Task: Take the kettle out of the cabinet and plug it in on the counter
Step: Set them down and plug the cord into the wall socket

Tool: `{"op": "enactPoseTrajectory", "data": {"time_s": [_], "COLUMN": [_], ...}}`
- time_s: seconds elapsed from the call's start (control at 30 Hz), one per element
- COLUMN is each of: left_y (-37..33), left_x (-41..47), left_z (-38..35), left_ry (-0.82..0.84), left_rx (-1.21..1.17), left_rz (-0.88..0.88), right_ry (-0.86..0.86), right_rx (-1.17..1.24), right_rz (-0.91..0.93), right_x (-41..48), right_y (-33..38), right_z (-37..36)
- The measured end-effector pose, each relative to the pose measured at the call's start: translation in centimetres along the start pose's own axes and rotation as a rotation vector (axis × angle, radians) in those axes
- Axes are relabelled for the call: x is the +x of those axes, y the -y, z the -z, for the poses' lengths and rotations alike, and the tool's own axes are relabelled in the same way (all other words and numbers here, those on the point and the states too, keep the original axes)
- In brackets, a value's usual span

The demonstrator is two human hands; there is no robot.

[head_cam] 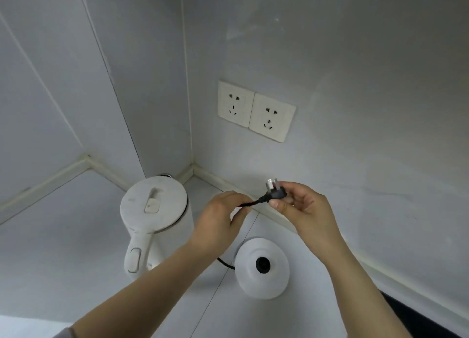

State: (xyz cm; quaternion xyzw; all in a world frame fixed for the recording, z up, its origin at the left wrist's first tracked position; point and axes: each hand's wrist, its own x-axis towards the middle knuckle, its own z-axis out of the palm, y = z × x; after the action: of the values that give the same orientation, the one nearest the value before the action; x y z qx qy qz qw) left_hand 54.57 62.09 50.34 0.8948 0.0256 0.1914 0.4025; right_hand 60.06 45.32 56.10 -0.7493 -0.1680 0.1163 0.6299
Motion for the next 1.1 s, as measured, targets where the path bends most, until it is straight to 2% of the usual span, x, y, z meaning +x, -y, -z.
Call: {"op": "enactPoseTrajectory", "data": {"time_s": [0.27, 0.4, 0.6, 0.77, 1.1], "left_y": [1.5, 1.6, 0.7, 0.8, 1.9], "left_x": [1.9, 3.9, 6.7, 8.1, 9.8], "left_z": [-1.2, -1.3, -1.0, -1.2, -2.5], "left_ry": [-0.021, -0.004, 0.033, 0.016, 0.023], "left_rx": [0.015, -0.059, -0.188, -0.337, -0.463], "left_rz": [0.062, 0.101, 0.23, 0.323, 0.389], "right_ry": [-0.178, -0.301, -0.284, -0.282, -0.339], "right_rx": [-0.042, -0.17, -0.406, -0.527, -0.56], "right_rz": [0.061, 0.121, 0.218, 0.221, 0.19], "right_x": [2.4, 4.6, 8.1, 10.4, 12.0], "right_y": [0.3, 1.2, 3.0, 3.6, 3.6], "right_z": [-0.6, -1.5, -1.8, -2.1, -2.7]}}
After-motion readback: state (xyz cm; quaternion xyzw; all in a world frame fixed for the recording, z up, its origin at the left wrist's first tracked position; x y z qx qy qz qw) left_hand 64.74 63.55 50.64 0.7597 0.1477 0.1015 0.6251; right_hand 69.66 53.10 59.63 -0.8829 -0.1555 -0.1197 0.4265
